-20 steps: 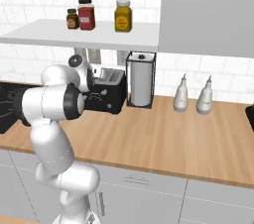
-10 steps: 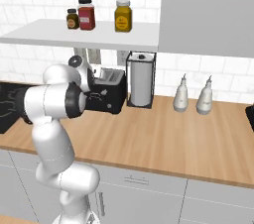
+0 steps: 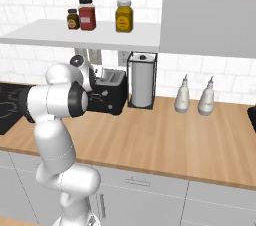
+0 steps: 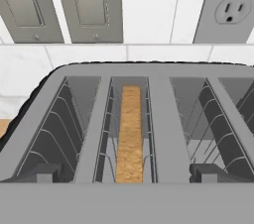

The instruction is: Start the toaster. Once the lever pops up, take the bread to the plate on the dining counter.

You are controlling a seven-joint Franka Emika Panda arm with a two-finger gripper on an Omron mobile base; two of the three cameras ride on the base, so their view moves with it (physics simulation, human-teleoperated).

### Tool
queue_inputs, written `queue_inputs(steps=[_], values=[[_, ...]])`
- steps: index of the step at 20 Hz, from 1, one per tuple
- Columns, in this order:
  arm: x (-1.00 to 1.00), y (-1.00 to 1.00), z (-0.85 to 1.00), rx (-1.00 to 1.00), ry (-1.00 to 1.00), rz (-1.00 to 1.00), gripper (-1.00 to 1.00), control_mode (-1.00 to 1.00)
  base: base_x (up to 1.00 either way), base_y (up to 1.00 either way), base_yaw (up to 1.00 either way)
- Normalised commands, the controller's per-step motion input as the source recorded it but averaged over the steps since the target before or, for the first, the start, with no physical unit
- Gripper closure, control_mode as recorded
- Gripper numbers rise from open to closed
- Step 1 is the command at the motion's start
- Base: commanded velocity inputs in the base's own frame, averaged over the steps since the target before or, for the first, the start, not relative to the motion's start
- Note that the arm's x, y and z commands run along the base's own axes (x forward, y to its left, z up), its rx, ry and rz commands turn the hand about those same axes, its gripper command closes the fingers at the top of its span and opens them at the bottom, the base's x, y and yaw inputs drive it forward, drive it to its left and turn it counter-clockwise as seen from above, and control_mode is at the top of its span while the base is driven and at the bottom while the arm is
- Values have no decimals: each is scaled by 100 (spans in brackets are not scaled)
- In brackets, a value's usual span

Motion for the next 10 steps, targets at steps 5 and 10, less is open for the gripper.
queue_inputs(steps=[5, 10], values=[[0, 0, 0, 0, 0, 0, -100, -100, 0, 0, 0], [0, 0, 0, 0, 0, 0, -100, -100, 0, 0, 0]])
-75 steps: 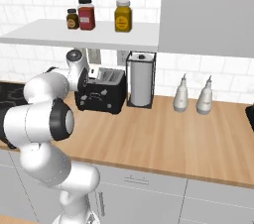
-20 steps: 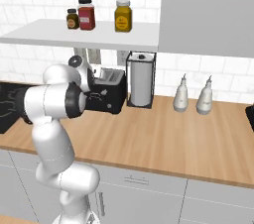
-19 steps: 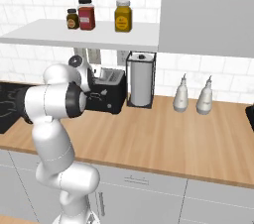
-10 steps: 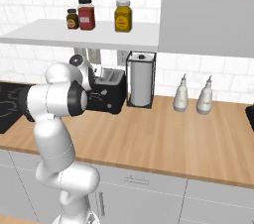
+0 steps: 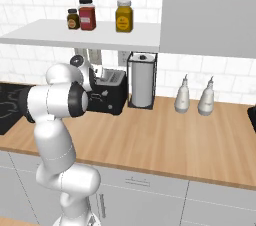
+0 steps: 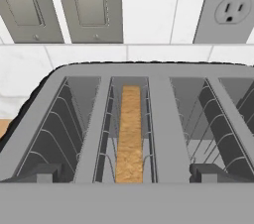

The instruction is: Start the toaster. Once the lever pops up, take the bread to the plate on the dining counter.

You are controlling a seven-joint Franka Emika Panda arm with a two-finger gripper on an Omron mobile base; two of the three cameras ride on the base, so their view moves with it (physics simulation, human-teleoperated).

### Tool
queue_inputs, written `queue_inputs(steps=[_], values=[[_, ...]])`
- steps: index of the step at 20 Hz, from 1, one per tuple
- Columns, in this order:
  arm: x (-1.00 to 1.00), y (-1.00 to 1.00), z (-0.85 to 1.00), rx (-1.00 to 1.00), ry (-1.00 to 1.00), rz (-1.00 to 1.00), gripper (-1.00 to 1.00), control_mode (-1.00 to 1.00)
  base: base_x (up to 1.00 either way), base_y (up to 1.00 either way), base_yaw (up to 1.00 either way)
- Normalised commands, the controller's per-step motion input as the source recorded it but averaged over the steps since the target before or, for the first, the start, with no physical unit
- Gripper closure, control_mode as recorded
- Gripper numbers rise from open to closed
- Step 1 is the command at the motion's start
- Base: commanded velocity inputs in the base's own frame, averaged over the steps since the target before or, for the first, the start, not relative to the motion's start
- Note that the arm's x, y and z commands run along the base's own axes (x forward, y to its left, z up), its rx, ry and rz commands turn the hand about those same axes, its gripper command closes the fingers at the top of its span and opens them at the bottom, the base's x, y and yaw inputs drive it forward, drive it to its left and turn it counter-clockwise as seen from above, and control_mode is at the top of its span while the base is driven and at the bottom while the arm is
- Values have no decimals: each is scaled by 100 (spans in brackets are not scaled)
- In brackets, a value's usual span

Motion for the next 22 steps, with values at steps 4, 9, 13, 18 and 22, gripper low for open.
queue_inputs(steps=[4, 9, 13, 18, 22], values=[[0, 0, 0, 0, 0, 0, -100, -100, 0, 0, 0], [0, 0, 0, 0, 0, 0, -100, -100, 0, 0, 0], [0, 0, 0, 0, 0, 0, -100, -100, 0, 0, 0], [0, 0, 0, 0, 0, 0, -100, -100, 0, 0, 0], [0, 0, 0, 0, 0, 0, -100, -100, 0, 0, 0]])
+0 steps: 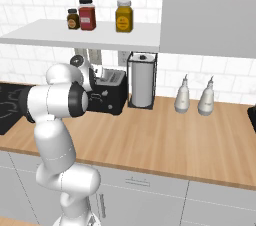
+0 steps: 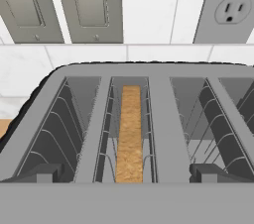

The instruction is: Start the toaster. Once the lever pops up, take the bread to the plate on the dining counter.

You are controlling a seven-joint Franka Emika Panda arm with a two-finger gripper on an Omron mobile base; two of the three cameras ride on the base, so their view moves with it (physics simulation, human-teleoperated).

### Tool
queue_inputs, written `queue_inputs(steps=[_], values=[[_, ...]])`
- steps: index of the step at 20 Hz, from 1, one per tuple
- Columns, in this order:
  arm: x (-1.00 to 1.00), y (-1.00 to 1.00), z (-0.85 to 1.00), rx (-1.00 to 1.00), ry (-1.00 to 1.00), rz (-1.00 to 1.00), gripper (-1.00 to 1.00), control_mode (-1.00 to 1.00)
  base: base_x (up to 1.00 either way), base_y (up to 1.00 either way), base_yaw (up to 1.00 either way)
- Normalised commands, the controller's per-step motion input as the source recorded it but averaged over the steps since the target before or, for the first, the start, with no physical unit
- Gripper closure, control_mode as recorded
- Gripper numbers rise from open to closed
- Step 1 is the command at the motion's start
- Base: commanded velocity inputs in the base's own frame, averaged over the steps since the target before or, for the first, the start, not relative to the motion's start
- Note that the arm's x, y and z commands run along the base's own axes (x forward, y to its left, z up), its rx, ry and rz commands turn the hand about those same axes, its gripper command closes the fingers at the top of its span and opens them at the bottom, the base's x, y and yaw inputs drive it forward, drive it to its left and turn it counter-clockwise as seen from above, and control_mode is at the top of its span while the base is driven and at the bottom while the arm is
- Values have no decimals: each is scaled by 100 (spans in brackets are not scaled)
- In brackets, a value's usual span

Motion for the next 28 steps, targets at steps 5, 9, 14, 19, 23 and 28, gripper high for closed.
queue_inputs(steps=[5, 9, 14, 19, 23, 28], values=[[0, 0, 0, 0, 0, 0, -100, -100, 0, 0, 0], [0, 0, 0, 0, 0, 0, -100, -100, 0, 0, 0], [0, 0, 0, 0, 0, 0, -100, -100, 0, 0, 0], [0, 0, 0, 0, 0, 0, -100, -100, 0, 0, 0], [0, 0, 0, 0, 0, 0, -100, -100, 0, 0, 0], [0, 0, 0, 0, 0, 0, -100, -100, 0, 0, 0]])
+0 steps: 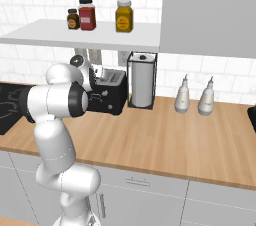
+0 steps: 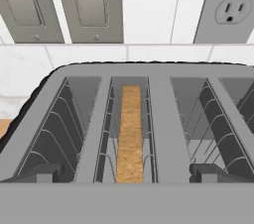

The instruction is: Start the toaster. Once the lever pops up, take the bread to the plate on the dining counter.

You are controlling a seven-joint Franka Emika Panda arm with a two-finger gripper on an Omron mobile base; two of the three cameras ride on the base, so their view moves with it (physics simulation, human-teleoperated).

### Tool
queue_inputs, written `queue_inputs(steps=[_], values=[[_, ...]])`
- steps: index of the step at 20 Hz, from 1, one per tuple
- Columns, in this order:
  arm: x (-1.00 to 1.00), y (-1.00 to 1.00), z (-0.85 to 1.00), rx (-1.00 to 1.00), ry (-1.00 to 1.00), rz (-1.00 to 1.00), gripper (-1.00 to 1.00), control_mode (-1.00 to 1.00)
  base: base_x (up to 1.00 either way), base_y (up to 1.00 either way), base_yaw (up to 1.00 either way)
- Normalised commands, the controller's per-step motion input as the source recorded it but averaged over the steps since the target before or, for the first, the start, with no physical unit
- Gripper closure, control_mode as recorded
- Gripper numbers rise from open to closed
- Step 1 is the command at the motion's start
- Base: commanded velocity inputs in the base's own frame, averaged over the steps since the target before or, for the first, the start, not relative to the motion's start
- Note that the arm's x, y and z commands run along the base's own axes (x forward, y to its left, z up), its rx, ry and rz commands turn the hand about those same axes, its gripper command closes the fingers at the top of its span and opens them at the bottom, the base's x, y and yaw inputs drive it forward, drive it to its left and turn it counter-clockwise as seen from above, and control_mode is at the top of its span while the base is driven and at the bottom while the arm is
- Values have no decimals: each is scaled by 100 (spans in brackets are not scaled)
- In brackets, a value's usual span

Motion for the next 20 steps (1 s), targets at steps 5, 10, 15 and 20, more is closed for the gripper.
queue_inputs(steps=[5, 10, 15, 20], values=[[0, 0, 0, 0, 0, 0, -100, -100, 0, 0, 0], [0, 0, 0, 0, 0, 0, -100, -100, 0, 0, 0], [0, 0, 0, 0, 0, 0, -100, -100, 0, 0, 0], [0, 0, 0, 0, 0, 0, -100, -100, 0, 0, 0]])
